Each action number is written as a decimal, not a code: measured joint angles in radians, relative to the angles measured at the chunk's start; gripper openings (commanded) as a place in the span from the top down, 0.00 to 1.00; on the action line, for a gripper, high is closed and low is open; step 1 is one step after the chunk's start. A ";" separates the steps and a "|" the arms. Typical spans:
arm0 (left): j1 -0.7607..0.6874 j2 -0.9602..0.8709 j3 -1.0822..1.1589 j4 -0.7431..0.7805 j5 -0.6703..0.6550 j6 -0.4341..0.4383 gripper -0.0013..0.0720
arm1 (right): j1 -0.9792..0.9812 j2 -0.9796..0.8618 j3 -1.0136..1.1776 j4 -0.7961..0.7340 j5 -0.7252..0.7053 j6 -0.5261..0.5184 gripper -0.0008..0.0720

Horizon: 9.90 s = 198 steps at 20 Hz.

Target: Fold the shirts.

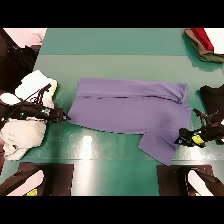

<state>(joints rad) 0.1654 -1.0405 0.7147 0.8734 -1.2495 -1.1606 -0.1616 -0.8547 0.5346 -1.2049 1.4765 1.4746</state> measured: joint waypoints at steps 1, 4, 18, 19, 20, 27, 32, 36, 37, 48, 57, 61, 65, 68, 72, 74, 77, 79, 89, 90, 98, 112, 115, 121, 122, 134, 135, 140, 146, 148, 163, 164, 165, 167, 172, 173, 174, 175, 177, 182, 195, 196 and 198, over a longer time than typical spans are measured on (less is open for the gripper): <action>0.000 0.034 0.000 0.016 -0.014 -0.005 0.95 | 0.011 0.038 0.019 -0.018 0.021 0.002 0.97; 0.000 0.098 0.013 0.025 -0.031 -0.024 0.95 | 0.026 0.126 0.111 -0.051 0.029 0.010 0.97; -0.011 -0.268 0.336 -0.089 0.143 -0.095 0.95 | 0.067 -0.415 0.706 -0.066 -0.194 -0.037 0.97; -0.022 -0.313 0.366 -0.095 0.155 -0.095 0.95 | 0.068 -0.463 0.748 -0.068 -0.196 -0.037 0.97; -0.033 -0.355 0.396 -0.100 0.166 -0.095 0.95 | 0.071 -0.504 0.787 -0.068 -0.201 -0.037 0.97; -0.084 -0.531 0.560 -0.129 0.323 -0.140 0.22 | 0.066 -0.774 1.051 0.088 -0.211 -0.038 0.25; -0.091 -0.551 0.690 -0.146 0.262 -0.178 0.89 | 0.012 -0.869 1.197 0.237 -0.167 -0.067 0.25; -0.124 -0.555 0.741 -0.144 0.106 -0.142 0.95 | -0.068 -0.886 1.186 0.270 -0.044 -0.144 0.01; -0.139 -0.555 0.747 -0.142 0.087 -0.135 0.95 | -0.091 -0.887 1.165 0.274 -0.017 -0.158 0.01; -0.381 -0.556 0.760 -0.116 0.126 -0.117 0.95 | -0.222 -0.941 0.923 0.296 -0.022 -0.272 0.04; -0.488 -0.560 0.760 -0.111 0.209 -0.125 0.95 | -0.196 -0.999 0.914 0.375 -0.100 -0.317 0.97; -0.514 -0.595 0.763 -0.116 0.283 -0.143 0.95 | -0.196 -0.978 0.916 0.425 -0.075 -0.359 0.97; -0.542 -0.669 0.785 -0.145 0.342 -0.148 0.95 | -0.183 -0.900 0.917 0.446 -0.040 -0.374 0.97; -0.562 -0.750 0.841 -0.178 0.372 -0.151 0.95 | -0.143 -0.822 0.919 0.450 -0.013 -0.354 0.97; -0.597 -0.869 0.958 -0.213 0.386 -0.151 0.95 | -0.043 -0.751 1.001 0.515 0.035 -0.296 0.97; -0.616 -0.919 1.013 -0.221 0.386 -0.154 0.95 | 0.021 -0.737 1.080 0.544 0.051 -0.264 0.97; -0.634 -0.976 1.062 -0.224 0.386 -0.164 0.95 | 0.119 -0.729 1.198 0.565 0.065 -0.227 0.97; -0.639 -1.001 1.075 -0.225 0.381 -0.170 0.95 | 0.179 -0.726 1.266 0.571 0.066 -0.209 0.97; -0.573 -1.033 1.153 -0.220 0.216 -0.172 0.95 | 0.372 -0.731 1.379 0.574 -0.014 -0.196 0.97; -0.550 -1.032 1.177 -0.216 0.173 -0.172 0.95 | 0.389 -0.740 1.381 0.575 -0.018 -0.198 0.97; -0.341 -0.826 1.267 -0.010 -0.003 -0.169 0.95 | 0.610 -0.880 1.389 0.577 -0.159 -0.251 0.97; -0.080 -0.584 1.276 0.114 -0.157 -0.169 0.95 | 0.869 -1.001 1.371 0.462 -0.534 -0.381 0.23; -0.076 -0.580 1.275 0.113 -0.166 -0.169 0.95 | 0.734 -0.906 1.232 0.377 -0.410 -0.322 0.23; -0.073 -0.578 1.254 0.111 -0.166 -0.170 0.95 | 0.460 -0.829 0.903 0.415 -0.335 -0.218 0.03; -0.074 -0.578 1.247 0.111 -0.166 -0.170 0.95 | 0.437 -0.836 0.869 0.448 -0.336 -0.212 0.03; -0.073 -0.578 1.227 0.095 -0.156 -0.169 0.95 | 0.589 -1.099 1.025 0.589 -0.322 -0.200 0.53; -0.074 -0.578 1.227 0.093 -0.157 -0.169 0.95 | 0.609 -1.120 1.049 0.584 -0.326 -0.198 0.77; -0.120 -0.578 1.227 0.082 -0.164 -0.169 0.95 | 0.650 -1.135 1.099 0.572 -0.359 -0.232 0.97; -0.267 -0.578 1.227 0.078 -0.164 -0.167 0.95 | 0.499 -0.963 1.111 0.546 -0.336 -0.249 0.97; -0.319 -0.578 1.227 0.076 -0.153 -0.167 0.95 | 0.393 -0.883 1.112 0.508 -0.319 -0.242 0.97; -0.539 -0.578 1.227 0.076 0.046 -0.167 0.95 | -0.401 -0.682 1.112 0.345 -0.262 -0.159 0.97; -0.540 -0.578 1.227 0.076 0.048 -0.168 0.95 | -0.423 -0.676 1.112 0.346 -0.268 -0.160 0.97; -0.541 -0.578 1.227 0.077 0.054 -0.169 0.95 | -0.441 -0.667 1.112 0.347 -0.267 -0.164 0.97; -0.544 -0.578 1.227 0.076 0.057 -0.169 0.95 | -0.471 -0.638 1.112 0.348 -0.241 -0.194 0.97; -0.545 -0.578 1.227 0.080 0.060 -0.168 0.95 | -0.551 -0.549 1.112 0.344 -0.165 -0.229 0.97; -0.545 -0.578 1.227 0.083 0.060 -0.168 0.95 | -0.568 -0.536 1.112 0.342 -0.141 -0.229 0.97; -0.545 -0.578 1.227 0.086 0.060 -0.168 0.95 | -0.584 -0.526 1.113 0.337 -0.119 -0.228 0.97; -0.545 -0.578 1.227 0.087 0.060 -0.168 0.95 | -0.598 -0.518 1.113 0.328 -0.097 -0.224 0.97; -0.545 -0.578 1.227 0.089 0.060 -0.167 0.95 | -0.619 -0.503 1.111 0.271 -0.047 -0.200 0.97; -0.545 -0.578 1.227 0.095 0.044 -0.167 0.95 | -0.640 -0.423 1.010 0.011 0.016 -0.137 0.32; -0.545 -0.578 1.227 0.100 0.007 -0.143 0.95 | -0.687 -0.272 0.735 0.126 0.021 -0.020 0.69; -0.545 -0.578 1.227 0.098 0.002 -0.143 0.95 | -0.644 -0.269 0.732 0.166 0.021 -0.022 0.83; -0.545 -0.578 1.227 0.095 -0.005 -0.144 0.95 | -0.537 -0.267 0.728 0.233 0.020 -0.041 0.93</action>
<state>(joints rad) -0.3794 -1.6184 1.9415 0.9688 -1.2541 -1.3045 -0.6983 -1.1217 1.2629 -0.9718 1.4963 1.4338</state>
